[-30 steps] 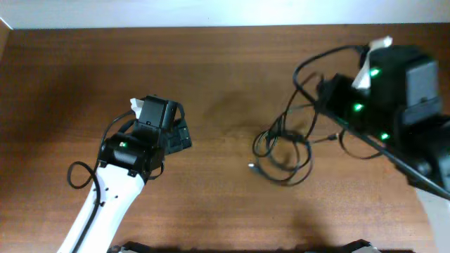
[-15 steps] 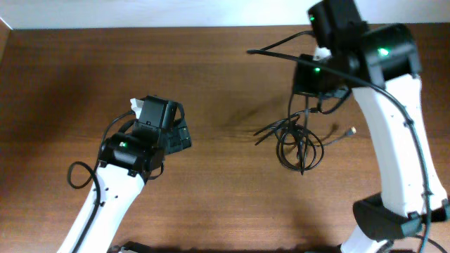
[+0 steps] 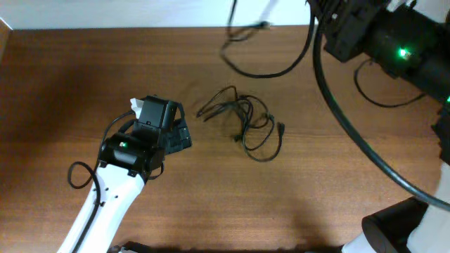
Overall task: Untangle cables
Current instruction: 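Release the cables and withdraw the right arm off to the right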
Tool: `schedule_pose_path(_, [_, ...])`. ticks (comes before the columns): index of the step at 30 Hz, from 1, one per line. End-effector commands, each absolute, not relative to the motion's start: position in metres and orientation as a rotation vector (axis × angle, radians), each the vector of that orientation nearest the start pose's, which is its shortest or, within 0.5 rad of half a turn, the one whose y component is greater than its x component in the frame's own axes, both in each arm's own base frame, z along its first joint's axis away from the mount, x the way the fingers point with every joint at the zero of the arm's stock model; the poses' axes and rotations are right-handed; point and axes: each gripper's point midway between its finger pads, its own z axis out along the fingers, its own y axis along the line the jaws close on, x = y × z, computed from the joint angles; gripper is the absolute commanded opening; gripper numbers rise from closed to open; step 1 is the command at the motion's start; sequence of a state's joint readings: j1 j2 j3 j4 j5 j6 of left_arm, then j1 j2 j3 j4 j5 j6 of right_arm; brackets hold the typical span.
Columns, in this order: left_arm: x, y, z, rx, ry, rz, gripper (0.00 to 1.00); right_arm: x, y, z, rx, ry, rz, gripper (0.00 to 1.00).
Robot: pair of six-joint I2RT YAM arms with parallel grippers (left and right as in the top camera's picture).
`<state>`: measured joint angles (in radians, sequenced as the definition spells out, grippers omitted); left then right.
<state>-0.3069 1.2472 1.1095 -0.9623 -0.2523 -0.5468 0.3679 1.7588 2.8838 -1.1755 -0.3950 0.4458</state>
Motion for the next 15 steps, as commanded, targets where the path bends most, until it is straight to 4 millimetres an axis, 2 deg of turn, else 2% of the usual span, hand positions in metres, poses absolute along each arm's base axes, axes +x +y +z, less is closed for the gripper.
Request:
schedule_pose_path(1, [0.295,-0.045,0.179,-0.417,2.562,0.053,0.99,0.326,0.167,0.598,-0.101,1.717,0.799,0.04])
schedule_pose_path(4, [0.295,-0.045,0.179,-0.417,2.562,0.053,0.99,0.345,0.12,0.576,0.115,1.775,0.523,0.04])
schedule_pose_path(8, [0.295,-0.045,0.179,-0.417,2.562,0.052,0.99,0.352,0.064,0.554,0.299,1.807,0.161,0.04])
schedule_pose_path(10, [0.295,-0.045,0.179,-0.416,2.562,0.052,0.99,0.356,0.002,0.545,0.447,1.794,-0.121,0.04])
schedule_pose_path(11, [0.295,-0.045,0.179,-0.417,2.562,0.052,0.99,0.355,-0.022,0.54,0.509,1.799,-0.198,0.04])
schedule_pose_path(13, [0.295,-0.045,0.179,-0.417,2.562,0.053,0.99,0.358,-0.092,0.522,0.686,1.805,-0.364,0.04])
schedule_pose_path(14, [0.295,-0.045,0.179,-0.417,2.562,0.053,0.99,0.357,-0.12,0.516,0.758,1.8,-0.423,0.04])
schedule_pose_path(15, [0.295,-0.045,0.179,-0.417,2.562,0.053,0.99,0.355,-0.174,0.498,0.894,1.798,-0.516,0.04])
